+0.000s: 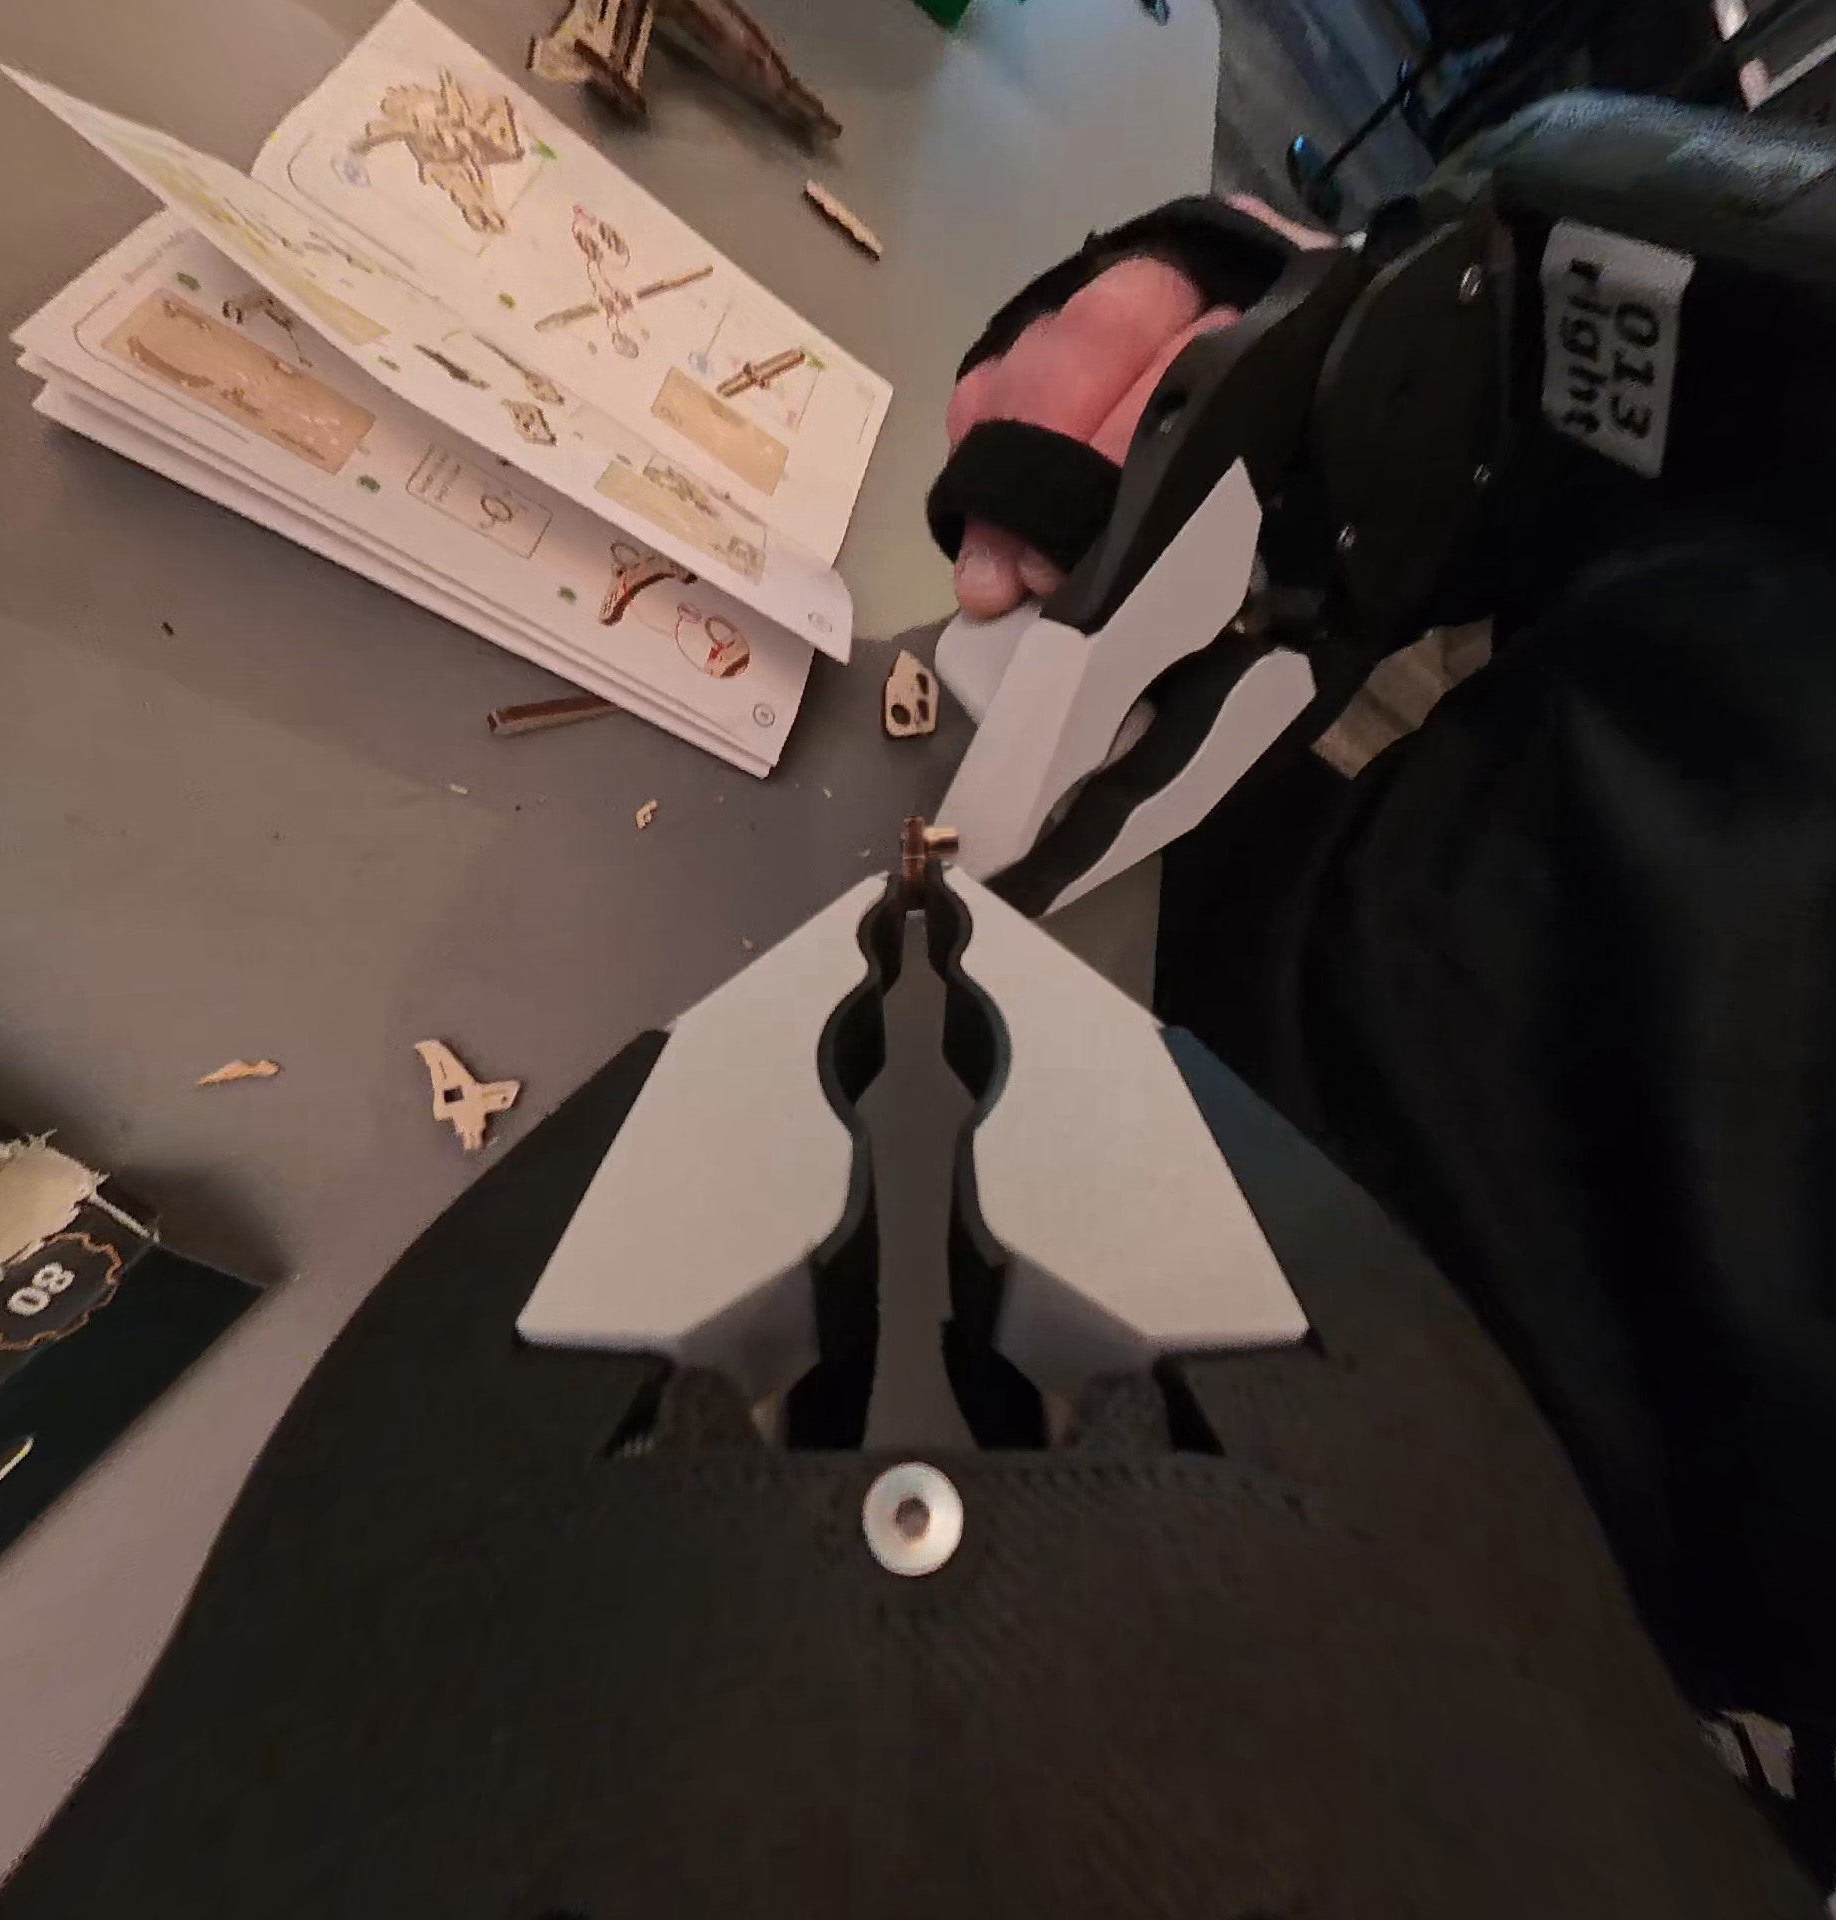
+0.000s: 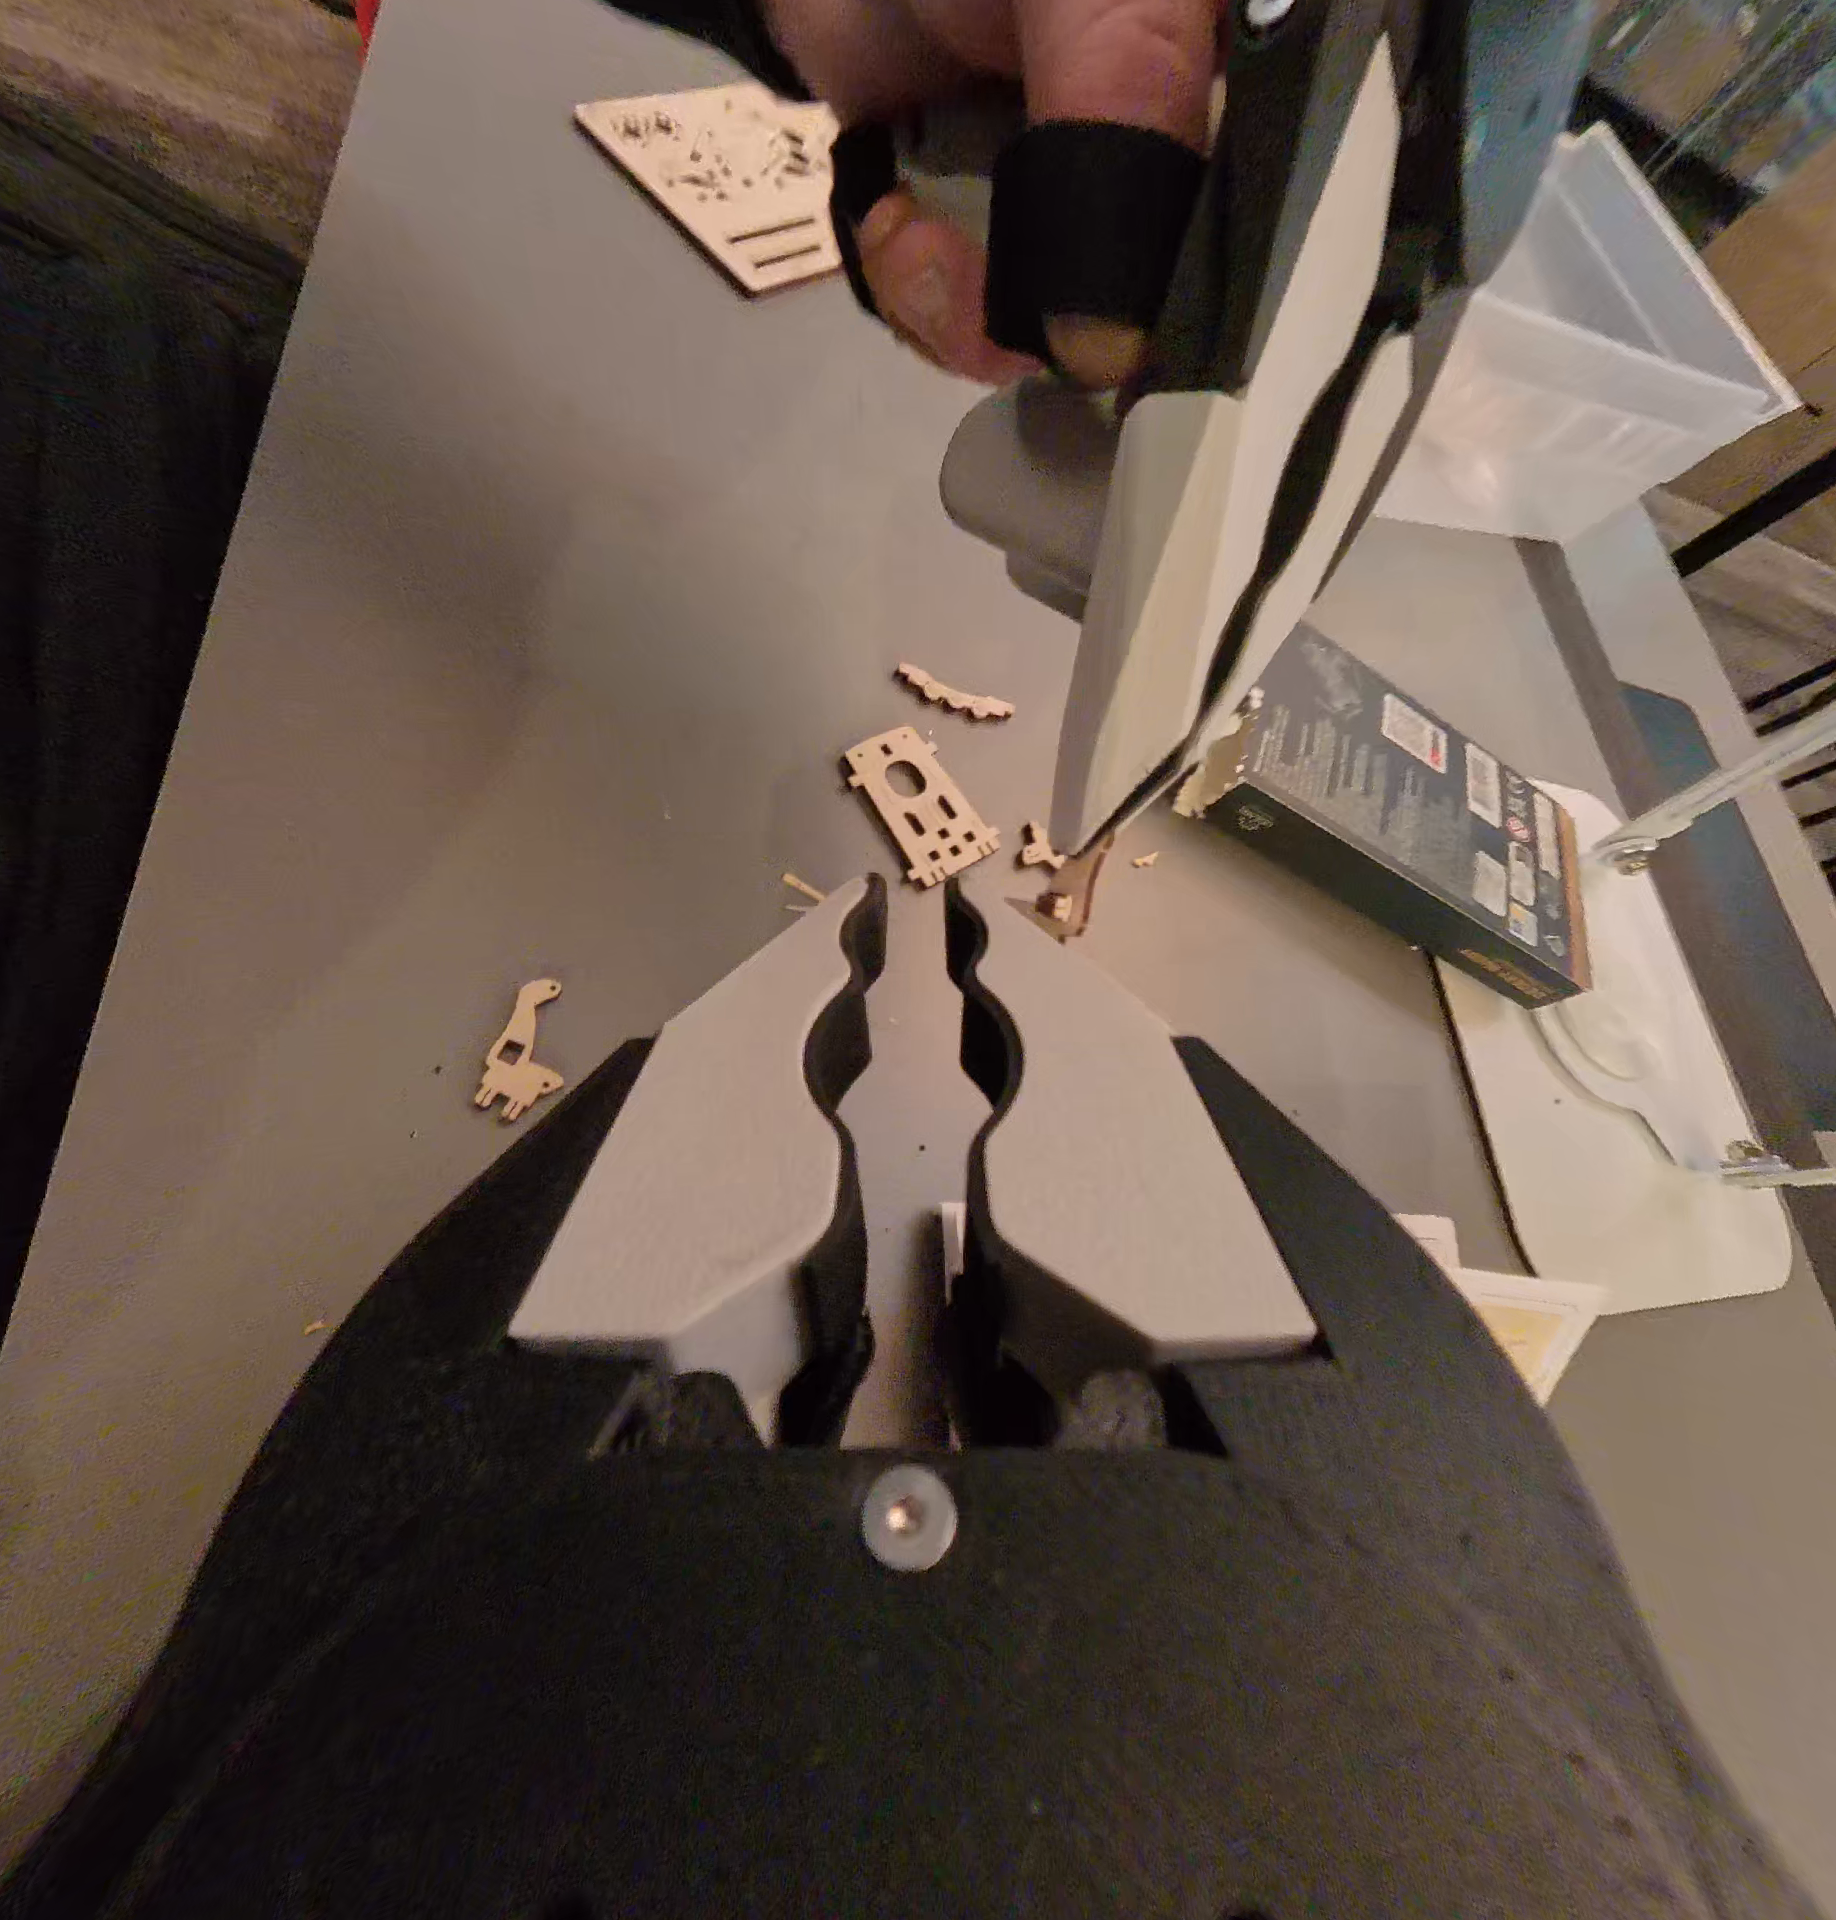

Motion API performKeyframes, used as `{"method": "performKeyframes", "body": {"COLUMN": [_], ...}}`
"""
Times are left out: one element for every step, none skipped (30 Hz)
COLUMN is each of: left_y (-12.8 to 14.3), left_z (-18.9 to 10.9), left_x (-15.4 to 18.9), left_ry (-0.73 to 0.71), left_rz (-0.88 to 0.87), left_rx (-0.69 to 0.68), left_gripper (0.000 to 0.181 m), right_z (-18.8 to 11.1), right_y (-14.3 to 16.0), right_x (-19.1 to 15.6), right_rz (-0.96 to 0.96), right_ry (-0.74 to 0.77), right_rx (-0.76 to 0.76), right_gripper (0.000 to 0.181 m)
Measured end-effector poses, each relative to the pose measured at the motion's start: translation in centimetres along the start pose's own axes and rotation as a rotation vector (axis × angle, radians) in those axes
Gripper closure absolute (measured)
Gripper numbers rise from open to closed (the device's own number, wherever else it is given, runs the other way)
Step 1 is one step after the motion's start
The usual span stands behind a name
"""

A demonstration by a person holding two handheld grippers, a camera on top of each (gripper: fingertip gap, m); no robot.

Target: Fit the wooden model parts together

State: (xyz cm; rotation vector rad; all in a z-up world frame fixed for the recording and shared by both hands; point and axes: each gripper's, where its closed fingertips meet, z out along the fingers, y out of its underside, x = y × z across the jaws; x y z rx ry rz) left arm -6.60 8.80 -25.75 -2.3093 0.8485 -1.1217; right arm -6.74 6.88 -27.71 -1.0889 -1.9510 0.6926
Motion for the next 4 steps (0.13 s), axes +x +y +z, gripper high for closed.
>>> {"method": "performKeyframes", "body": {"left_y": [0.3,0.8,1.2,1.5], "left_z": [-0.2,-0.5,-0.8,-1.2], "left_x": [-0.2,-0.3,-0.8,-1.0], "left_ry": [0.003,0.005,-0.007,-0.002], "left_rz": [0.002,0.011,0.023,0.028], "left_rx": [-0.028,-0.07,-0.109,-0.147], "left_gripper": [0.18,0.179,0.179,0.179], "right_z": [0.0,-0.1,-0.1,0.1], "right_y": [0.1,0.1,0.3,0.8], "right_x": [0.0,0.3,0.6,0.9], "right_rz": [0.01,0.029,0.056,0.085], "right_ry": [-0.011,-0.015,-0.019,-0.023], "right_rx": [0.001,0.007,0.005,-0.013], "right_gripper": [0.17,0.17,0.17,0.163]}}
